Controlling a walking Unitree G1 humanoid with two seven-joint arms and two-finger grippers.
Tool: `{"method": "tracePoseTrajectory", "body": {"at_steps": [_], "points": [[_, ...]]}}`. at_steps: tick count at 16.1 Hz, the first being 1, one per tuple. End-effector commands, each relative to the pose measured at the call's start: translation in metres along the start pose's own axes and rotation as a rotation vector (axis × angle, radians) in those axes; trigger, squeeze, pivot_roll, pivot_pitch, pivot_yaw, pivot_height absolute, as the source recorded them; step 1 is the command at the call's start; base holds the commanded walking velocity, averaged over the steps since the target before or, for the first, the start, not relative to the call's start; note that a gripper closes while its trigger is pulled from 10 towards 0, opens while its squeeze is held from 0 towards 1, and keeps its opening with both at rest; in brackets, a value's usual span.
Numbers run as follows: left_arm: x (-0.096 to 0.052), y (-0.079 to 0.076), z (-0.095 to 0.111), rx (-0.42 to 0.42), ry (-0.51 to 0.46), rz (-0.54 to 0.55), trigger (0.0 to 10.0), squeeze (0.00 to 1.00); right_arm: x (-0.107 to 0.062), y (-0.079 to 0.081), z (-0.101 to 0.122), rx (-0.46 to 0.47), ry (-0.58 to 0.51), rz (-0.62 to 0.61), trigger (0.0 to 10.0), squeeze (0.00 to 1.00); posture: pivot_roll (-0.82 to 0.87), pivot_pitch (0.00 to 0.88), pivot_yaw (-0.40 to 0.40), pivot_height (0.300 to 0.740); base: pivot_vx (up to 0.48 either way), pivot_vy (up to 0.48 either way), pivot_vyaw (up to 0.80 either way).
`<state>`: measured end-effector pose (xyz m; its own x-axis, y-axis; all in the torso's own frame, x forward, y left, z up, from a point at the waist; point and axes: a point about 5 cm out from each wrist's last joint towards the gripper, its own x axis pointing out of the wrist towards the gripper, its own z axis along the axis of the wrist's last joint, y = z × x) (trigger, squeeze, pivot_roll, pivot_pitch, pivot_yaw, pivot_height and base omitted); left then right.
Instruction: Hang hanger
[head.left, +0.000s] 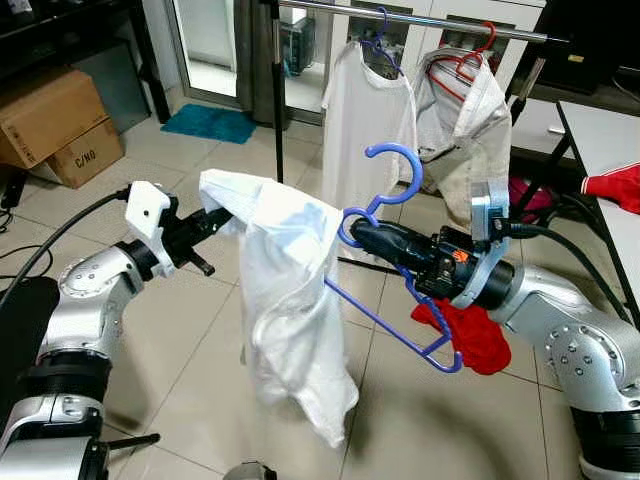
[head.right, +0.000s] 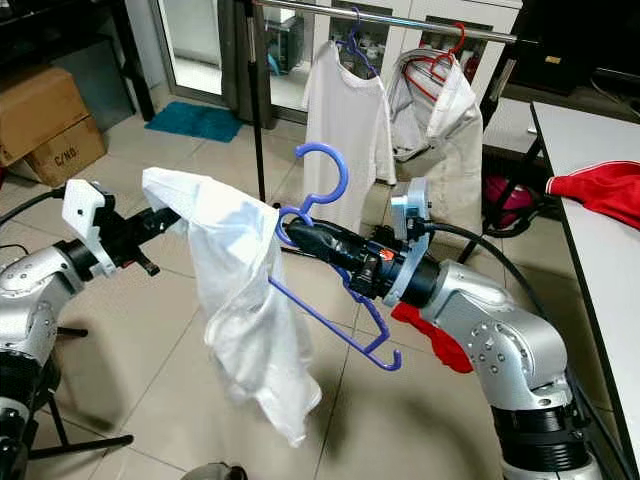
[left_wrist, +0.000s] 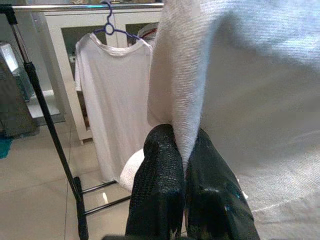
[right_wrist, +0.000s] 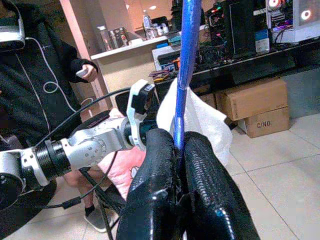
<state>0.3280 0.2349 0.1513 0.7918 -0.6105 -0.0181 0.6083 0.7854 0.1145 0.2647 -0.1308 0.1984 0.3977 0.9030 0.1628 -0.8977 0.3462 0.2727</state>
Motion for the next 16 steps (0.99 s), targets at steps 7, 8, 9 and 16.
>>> {"method": "tracePoseTrajectory", "body": {"at_steps": [7, 8, 9, 16], "points": [[-0.028, 0.037, 0.030, 0.076, -0.053, 0.180, 0.0, 0.00, -0.006, 0.001, 0.002, -0.031, -0.040, -0.044, 10.0, 0.00, -0.15, 0.000, 0.031, 0.740, 0.000, 0.000, 0.00], [-0.029, 0.040, 0.029, 0.080, -0.045, 0.215, 0.0, 0.00, -0.006, 0.001, 0.002, -0.031, -0.041, -0.046, 10.0, 0.00, -0.15, 0.000, 0.031, 0.740, 0.000, 0.000, 0.00], [-0.030, 0.042, 0.029, 0.082, -0.043, 0.242, 0.0, 0.00, -0.006, 0.001, 0.002, -0.033, -0.042, -0.047, 10.0, 0.00, -0.15, 0.000, 0.031, 0.740, 0.000, 0.000, 0.00], [-0.023, 0.040, 0.024, 0.077, -0.013, 0.258, 10.0, 0.11, -0.006, 0.000, 0.003, -0.041, -0.037, -0.049, 10.0, 0.00, -0.15, 0.000, 0.025, 0.740, 0.000, 0.000, 0.00]]}}
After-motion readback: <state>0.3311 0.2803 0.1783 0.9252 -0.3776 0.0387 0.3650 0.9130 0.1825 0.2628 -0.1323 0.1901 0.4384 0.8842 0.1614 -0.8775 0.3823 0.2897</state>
